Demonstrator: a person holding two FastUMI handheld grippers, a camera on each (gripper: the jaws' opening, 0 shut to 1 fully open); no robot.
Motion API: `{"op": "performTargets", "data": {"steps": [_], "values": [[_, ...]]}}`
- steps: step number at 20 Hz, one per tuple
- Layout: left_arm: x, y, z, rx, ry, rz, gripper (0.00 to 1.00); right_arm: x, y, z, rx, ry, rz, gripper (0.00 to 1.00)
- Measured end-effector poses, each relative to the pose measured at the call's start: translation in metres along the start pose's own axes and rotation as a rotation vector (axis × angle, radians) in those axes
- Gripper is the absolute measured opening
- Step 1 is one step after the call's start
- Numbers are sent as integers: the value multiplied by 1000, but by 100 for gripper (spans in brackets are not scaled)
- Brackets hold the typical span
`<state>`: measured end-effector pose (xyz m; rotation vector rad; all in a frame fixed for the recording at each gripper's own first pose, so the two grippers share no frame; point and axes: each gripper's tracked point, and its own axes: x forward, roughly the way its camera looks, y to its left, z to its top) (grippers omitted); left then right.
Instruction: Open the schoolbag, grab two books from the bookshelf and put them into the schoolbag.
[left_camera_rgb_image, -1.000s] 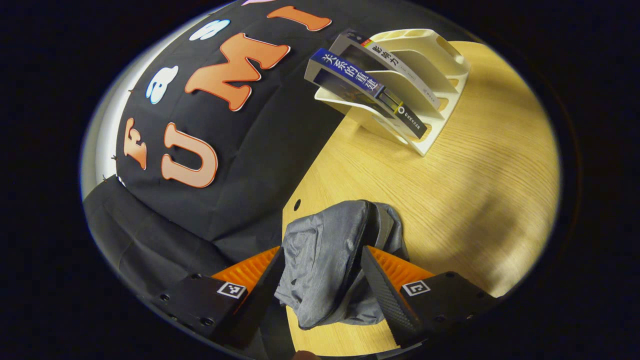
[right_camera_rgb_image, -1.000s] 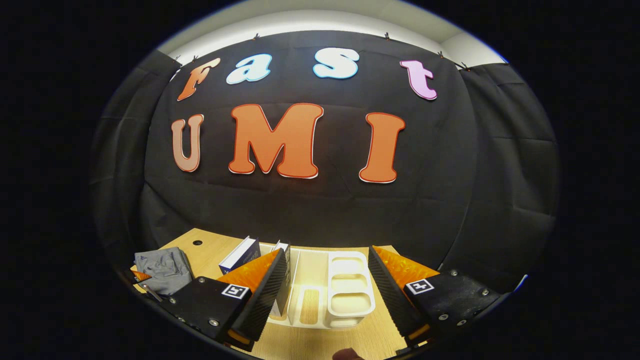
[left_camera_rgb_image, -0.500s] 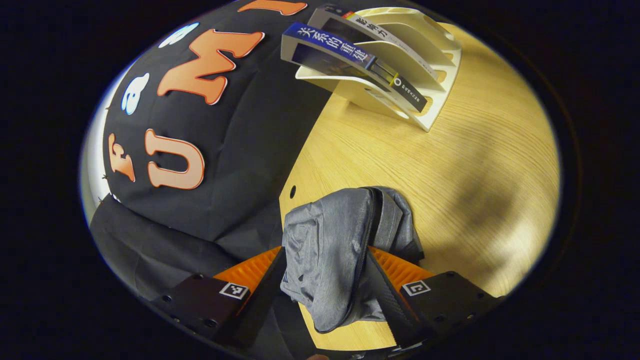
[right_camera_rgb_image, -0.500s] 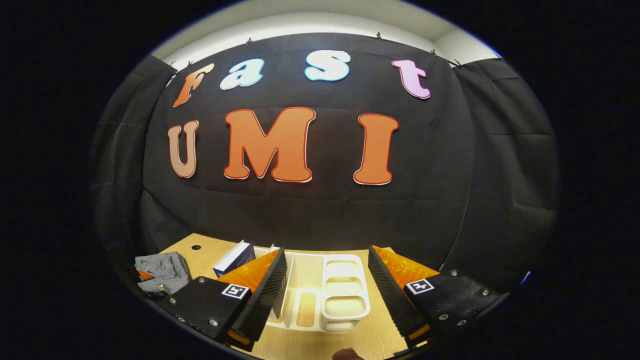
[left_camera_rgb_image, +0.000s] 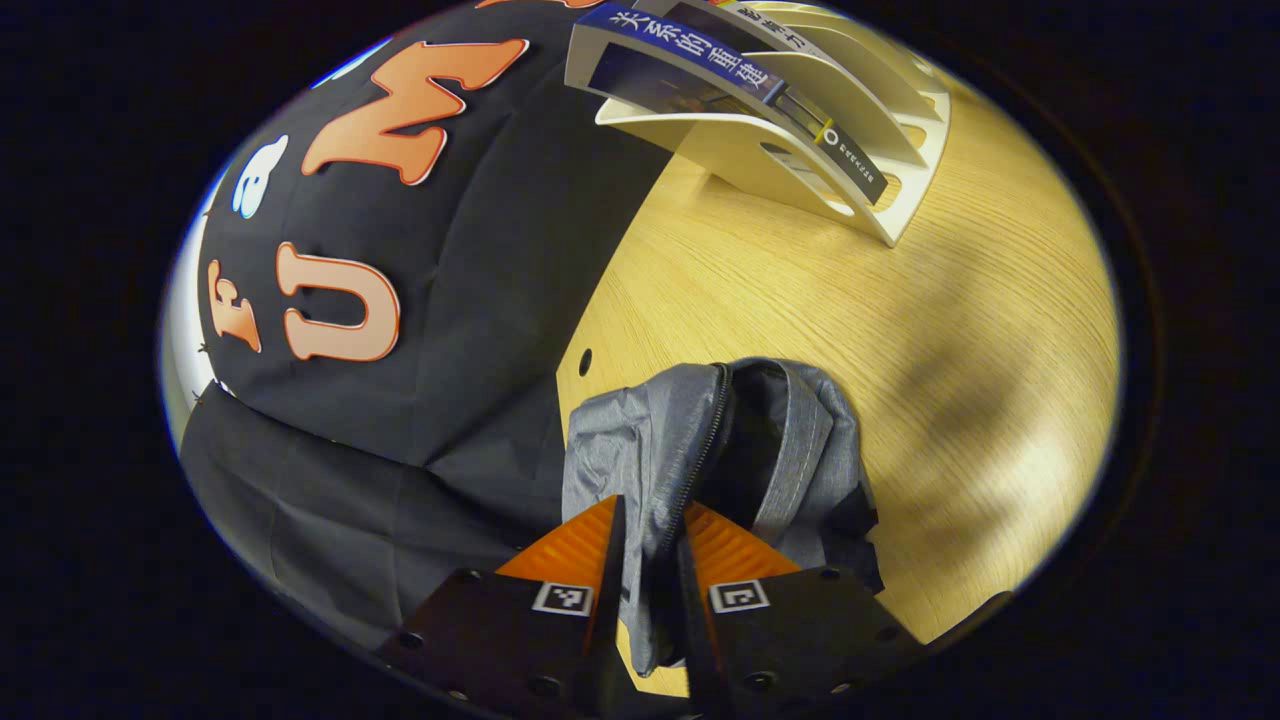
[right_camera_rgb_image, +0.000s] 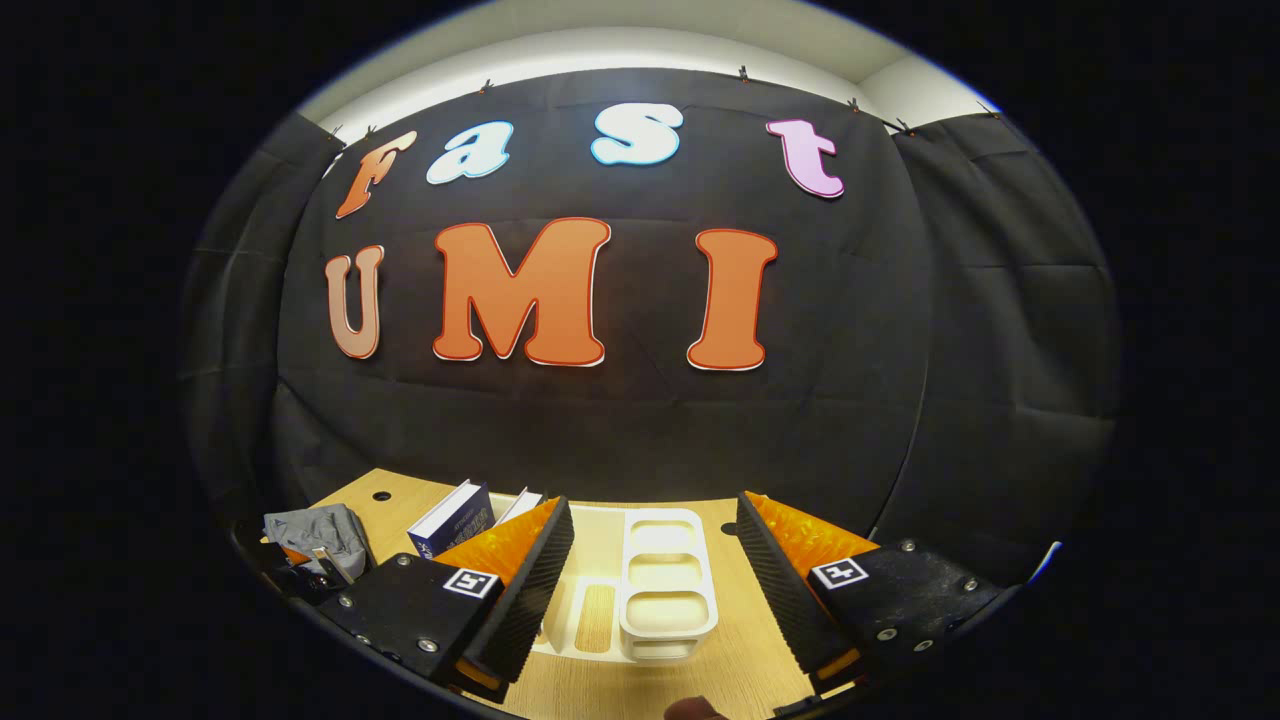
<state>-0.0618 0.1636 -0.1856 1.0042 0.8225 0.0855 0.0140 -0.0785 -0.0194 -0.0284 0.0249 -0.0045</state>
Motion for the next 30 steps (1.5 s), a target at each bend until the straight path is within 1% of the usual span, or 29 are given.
{"op": "performTargets", "data": {"steps": [1,2,4,7,10,13,16,19,23,25,26,27,30], "values": [[1,-1,0,-10,3,-22,23,1,0,-2,2,7,4,98],[0,0,-1,-21,5,-39,13,1,2,-4,2,14,9,98],[-6,8,-3,-61,1,-68,9,2,4,-5,-6,24,18,98],[-4,23,-5,-131,-14,-131,9,5,12,-9,-33,41,24,98],[-6,39,-5,-183,-54,-202,9,6,25,-7,-60,47,16,98],[-7,62,-9,-234,-89,-279,9,10,45,-8,-69,70,-1,98],[-5,89,-8,-258,-148,-357,9,17,68,-7,-97,95,-34,98],[-6,113,-14,-286,-196,-437,9,24,97,-6,-116,136,-42,98],[-5,140,-16,-323,-259,-543,10,33,139,0,-97,199,-7,98],[-9,151,-14,-370,-285,-623,10,40,155,5,-95,236,6,98],[-9,157,-14,-398,-291,-661,10,44,165,6,-98,260,13,98],[-4,159,-14,-425,-285,-697,7,48,172,5,-101,283,17,98],[1,175,-16,-458,-297,-786,7,56,195,-1,-88,372,30,98]]}}
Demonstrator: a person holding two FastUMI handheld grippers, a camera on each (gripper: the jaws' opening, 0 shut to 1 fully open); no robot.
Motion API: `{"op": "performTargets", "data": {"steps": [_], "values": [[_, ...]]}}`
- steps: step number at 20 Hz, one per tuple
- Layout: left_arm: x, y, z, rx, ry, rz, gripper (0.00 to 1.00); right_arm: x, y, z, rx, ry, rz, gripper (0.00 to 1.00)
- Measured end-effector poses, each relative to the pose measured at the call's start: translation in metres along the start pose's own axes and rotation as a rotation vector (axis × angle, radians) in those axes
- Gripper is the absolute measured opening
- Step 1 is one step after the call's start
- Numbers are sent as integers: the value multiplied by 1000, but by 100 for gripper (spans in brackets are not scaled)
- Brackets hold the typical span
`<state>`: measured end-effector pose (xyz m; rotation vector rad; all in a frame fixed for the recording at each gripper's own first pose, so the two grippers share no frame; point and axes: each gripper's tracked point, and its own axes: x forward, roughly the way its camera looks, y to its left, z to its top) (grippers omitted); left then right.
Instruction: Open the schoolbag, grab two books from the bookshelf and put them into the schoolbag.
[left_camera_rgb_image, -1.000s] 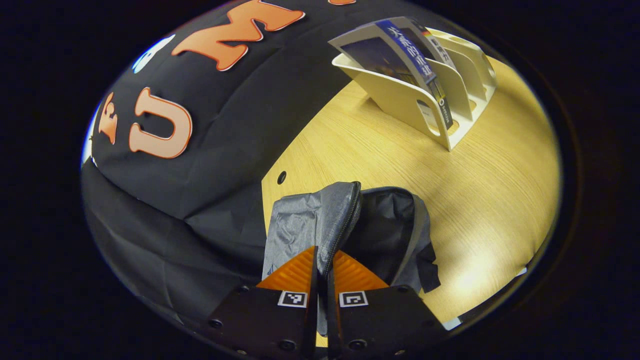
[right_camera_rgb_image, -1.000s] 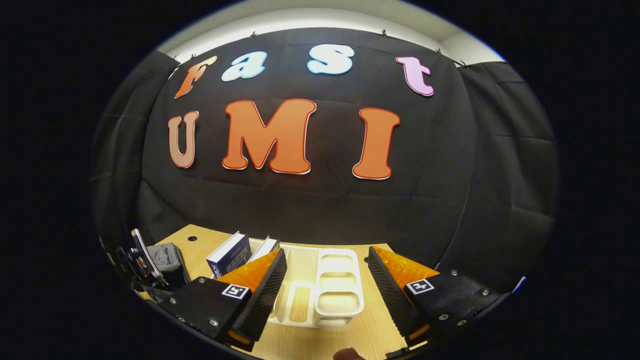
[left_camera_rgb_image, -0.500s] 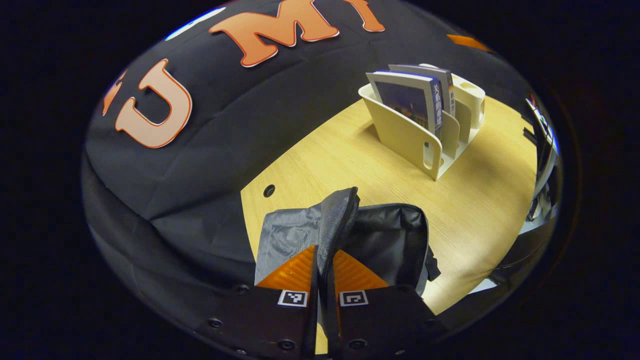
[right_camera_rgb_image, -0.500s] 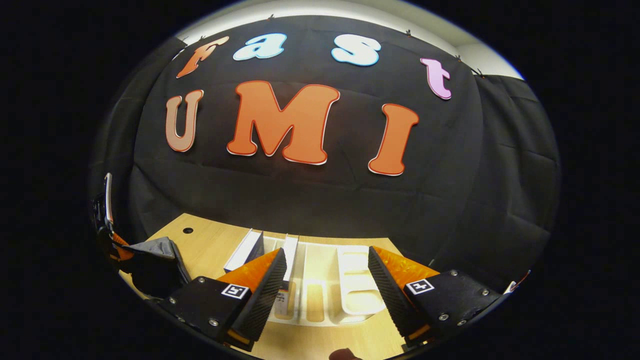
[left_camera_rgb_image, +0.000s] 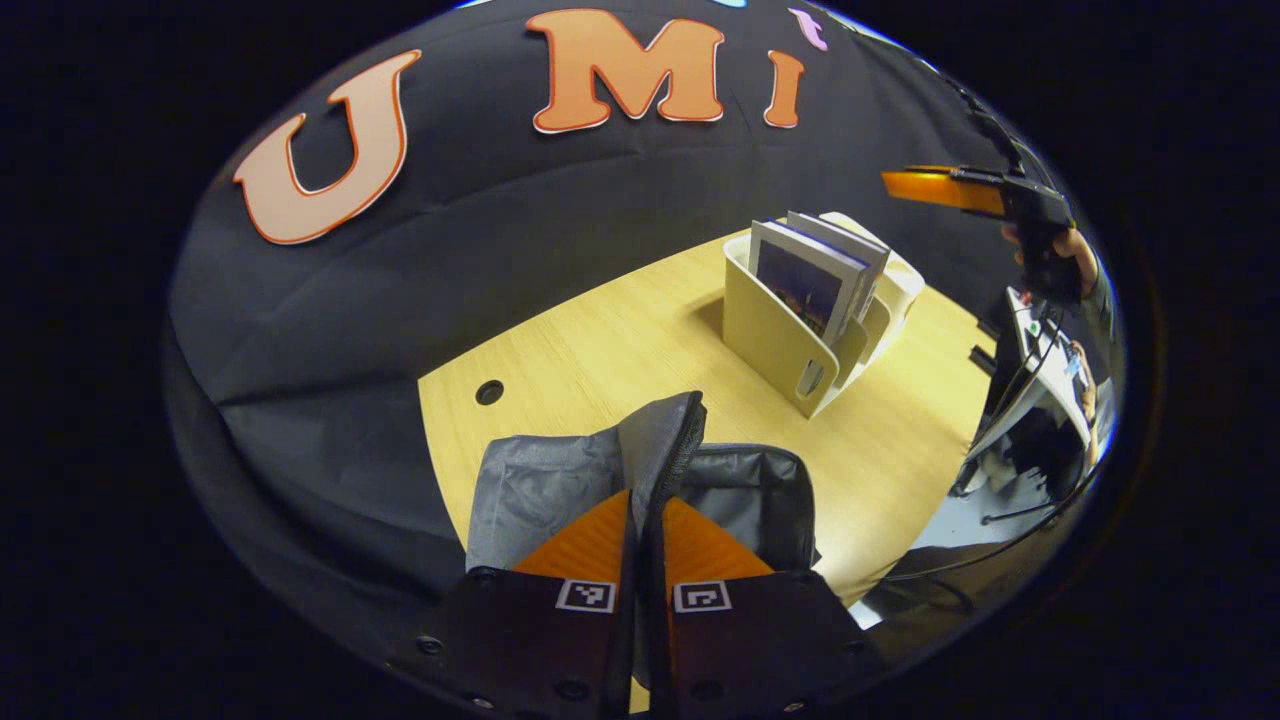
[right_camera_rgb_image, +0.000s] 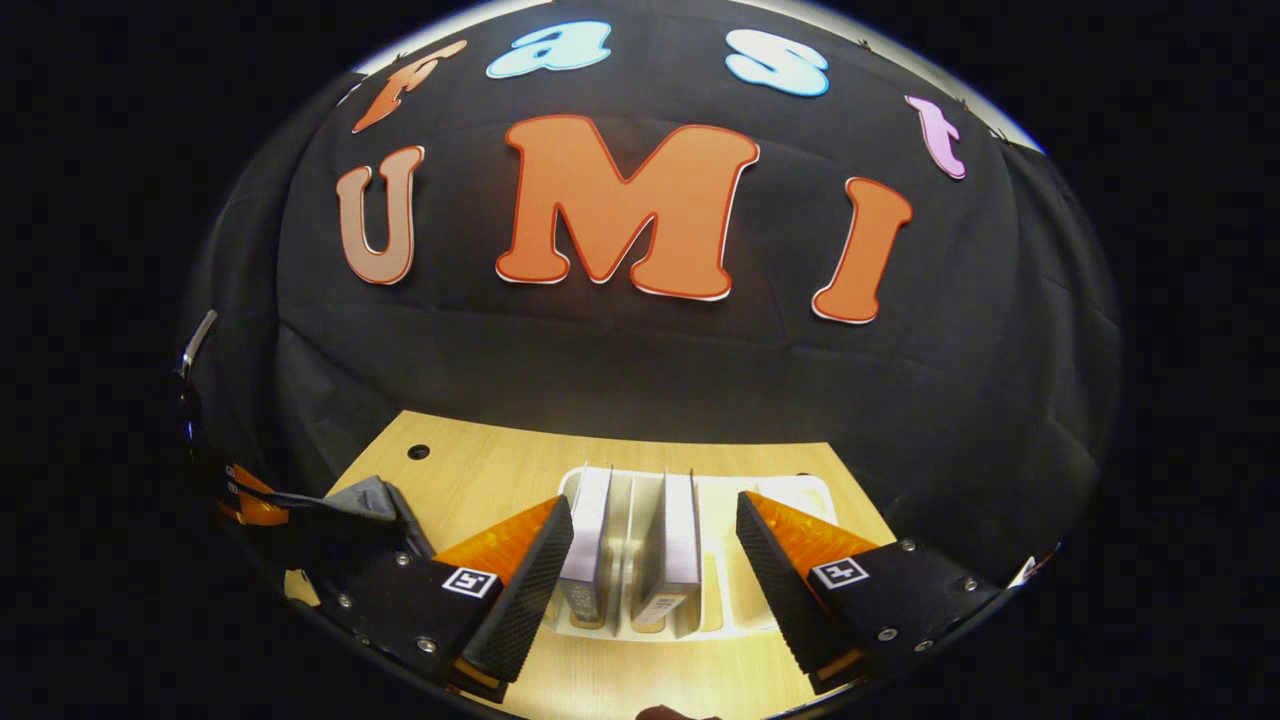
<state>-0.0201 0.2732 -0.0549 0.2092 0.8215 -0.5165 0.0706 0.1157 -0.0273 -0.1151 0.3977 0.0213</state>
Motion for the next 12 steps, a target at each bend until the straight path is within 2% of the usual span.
{"op": "performTargets", "data": {"steps": [4,8,12], "values": [[-9,16,5,10,17,-86,7,18,23,-4,11,126,19,98],[-6,28,13,54,29,-112,7,38,36,-13,-25,281,48,98],[-3,20,12,65,50,-159,7,61,52,-36,16,472,102,98]]}}
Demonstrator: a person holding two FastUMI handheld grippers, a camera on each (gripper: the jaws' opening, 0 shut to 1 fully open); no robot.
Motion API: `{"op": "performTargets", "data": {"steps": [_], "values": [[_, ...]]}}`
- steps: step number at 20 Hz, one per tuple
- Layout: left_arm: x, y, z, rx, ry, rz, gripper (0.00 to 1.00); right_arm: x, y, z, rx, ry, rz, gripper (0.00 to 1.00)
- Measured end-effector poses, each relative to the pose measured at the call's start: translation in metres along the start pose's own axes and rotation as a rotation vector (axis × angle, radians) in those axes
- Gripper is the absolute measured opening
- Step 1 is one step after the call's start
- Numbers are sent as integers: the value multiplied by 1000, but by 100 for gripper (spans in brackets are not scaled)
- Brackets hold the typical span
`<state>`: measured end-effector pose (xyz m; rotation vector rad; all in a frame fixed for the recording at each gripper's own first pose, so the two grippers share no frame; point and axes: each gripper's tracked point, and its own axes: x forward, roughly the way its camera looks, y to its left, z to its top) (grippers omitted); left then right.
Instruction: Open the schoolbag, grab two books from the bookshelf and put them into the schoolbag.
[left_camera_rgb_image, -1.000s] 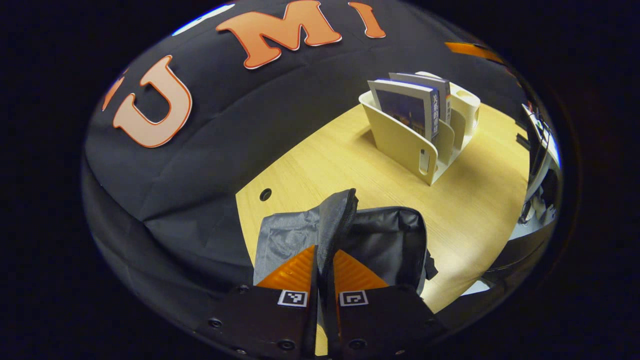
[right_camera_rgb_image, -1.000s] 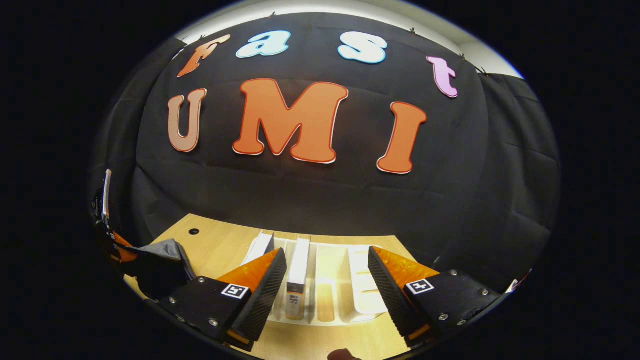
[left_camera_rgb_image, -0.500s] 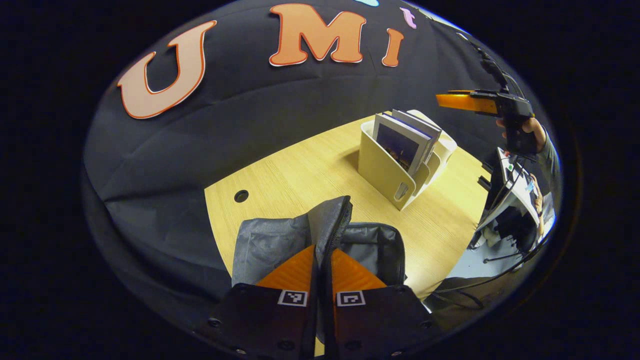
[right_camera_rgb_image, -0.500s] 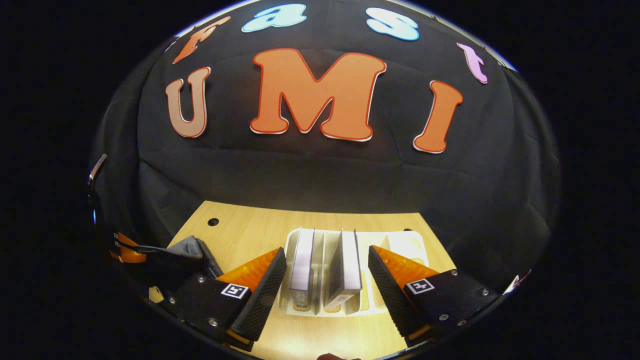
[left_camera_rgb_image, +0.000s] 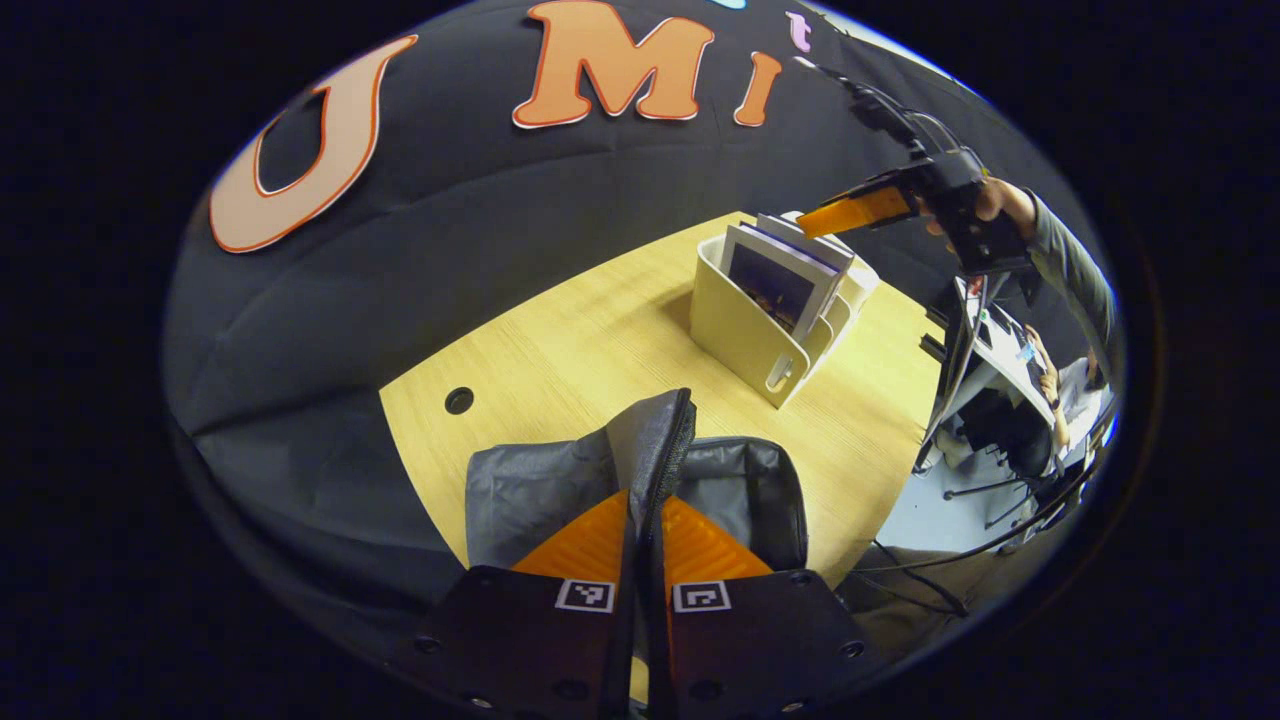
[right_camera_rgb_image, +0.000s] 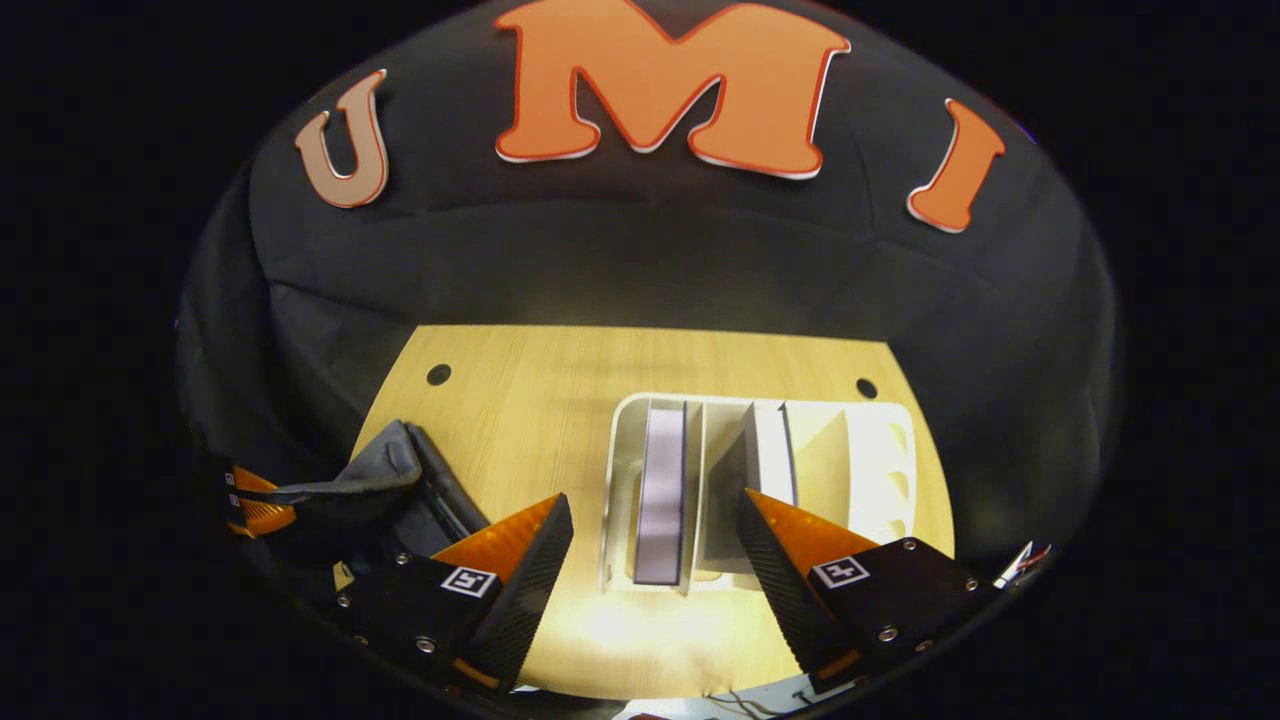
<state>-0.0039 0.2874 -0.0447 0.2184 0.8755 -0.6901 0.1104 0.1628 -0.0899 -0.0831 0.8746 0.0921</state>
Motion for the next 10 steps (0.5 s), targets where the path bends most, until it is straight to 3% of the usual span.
{"op": "performTargets", "data": {"steps": [10], "values": [[4,-2,1,-27,58,-9,7,75,-5,-14,12,270,14,93]]}}
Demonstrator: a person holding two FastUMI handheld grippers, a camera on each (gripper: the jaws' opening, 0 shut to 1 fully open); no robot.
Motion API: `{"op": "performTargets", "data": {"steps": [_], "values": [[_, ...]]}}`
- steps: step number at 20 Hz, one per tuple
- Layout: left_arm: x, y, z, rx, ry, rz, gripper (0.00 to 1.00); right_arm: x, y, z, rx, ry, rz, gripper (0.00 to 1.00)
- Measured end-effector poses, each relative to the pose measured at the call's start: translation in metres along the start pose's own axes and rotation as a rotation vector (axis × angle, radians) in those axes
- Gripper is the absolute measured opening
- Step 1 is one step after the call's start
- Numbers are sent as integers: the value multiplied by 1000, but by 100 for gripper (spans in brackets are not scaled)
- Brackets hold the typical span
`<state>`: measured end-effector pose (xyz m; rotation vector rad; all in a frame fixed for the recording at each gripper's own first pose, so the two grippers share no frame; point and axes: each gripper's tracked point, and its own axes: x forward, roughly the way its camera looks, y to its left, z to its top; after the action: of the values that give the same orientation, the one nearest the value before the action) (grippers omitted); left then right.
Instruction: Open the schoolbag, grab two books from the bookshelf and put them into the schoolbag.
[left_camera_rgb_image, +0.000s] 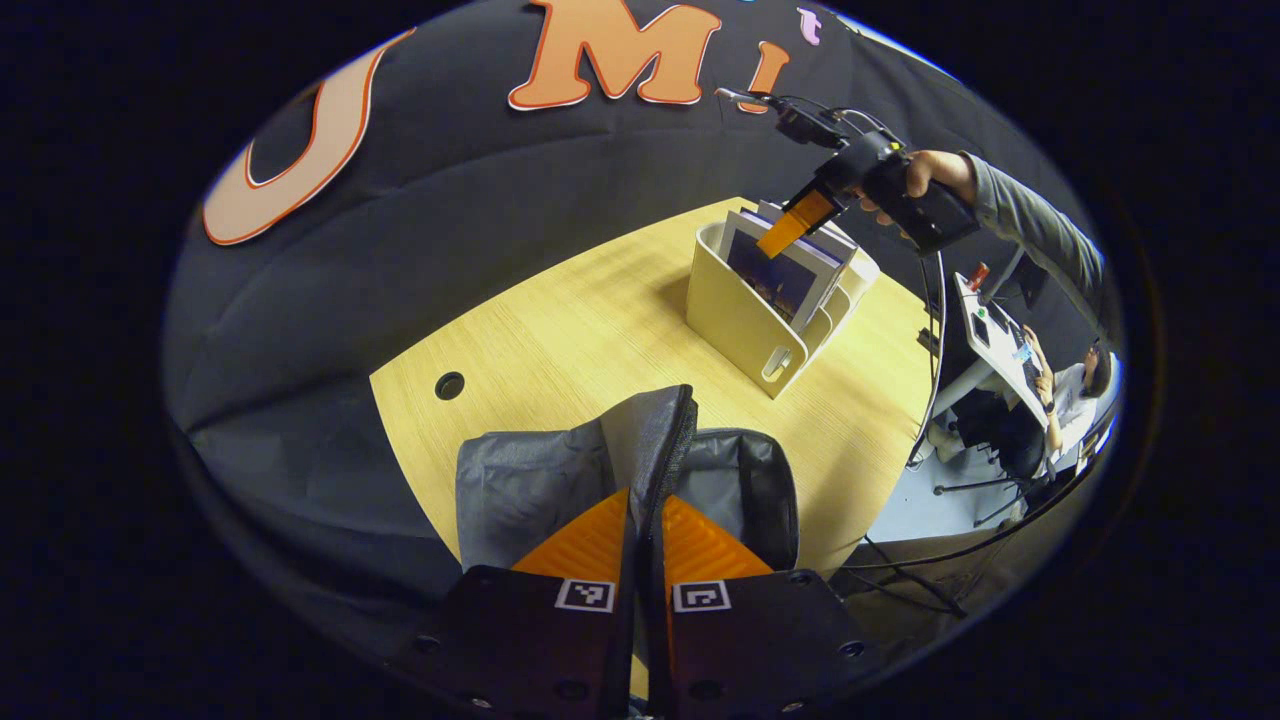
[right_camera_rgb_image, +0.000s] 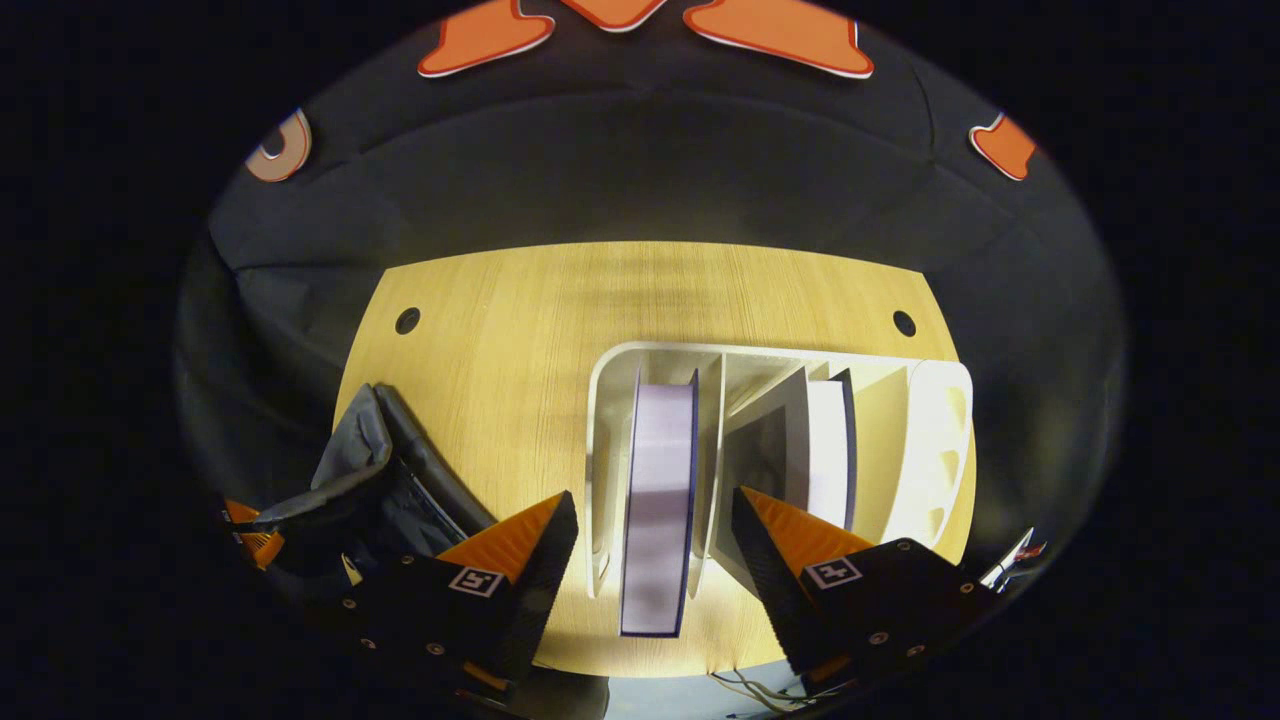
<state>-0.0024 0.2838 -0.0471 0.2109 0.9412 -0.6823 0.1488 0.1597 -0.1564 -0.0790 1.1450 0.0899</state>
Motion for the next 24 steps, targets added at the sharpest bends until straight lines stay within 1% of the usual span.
{"op": "performTargets", "data": {"steps": [3,4,5,6,7,9,13,17,21,24], "values": [[1,-1,-2,2,19,-9,7,13,3,-2,25,55,6,82],[3,-1,0,2,22,-9,7,19,3,-4,45,76,4,82],[2,0,1,1,22,-9,7,21,2,-4,62,95,-10,67],[2,-1,0,-1,23,-11,7,24,1,-6,76,111,-19,63],[2,-2,-1,-2,22,-13,7,27,-1,-8,96,126,-31,53],[3,-2,-1,-2,19,-21,7,27,1,-12,131,150,-33,40],[3,-1,-5,-8,10,-34,7,10,-2,-24,148,155,-55,36],[2,-2,-11,-12,3,-46,7,-16,3,-43,167,131,-36,35],[2,-4,-18,-10,3,-55,7,-46,4,-68,186,107,-45,35],[2,-7,-24,-6,2,-65,7,-66,8,-95,202,93,-35,35]]}}
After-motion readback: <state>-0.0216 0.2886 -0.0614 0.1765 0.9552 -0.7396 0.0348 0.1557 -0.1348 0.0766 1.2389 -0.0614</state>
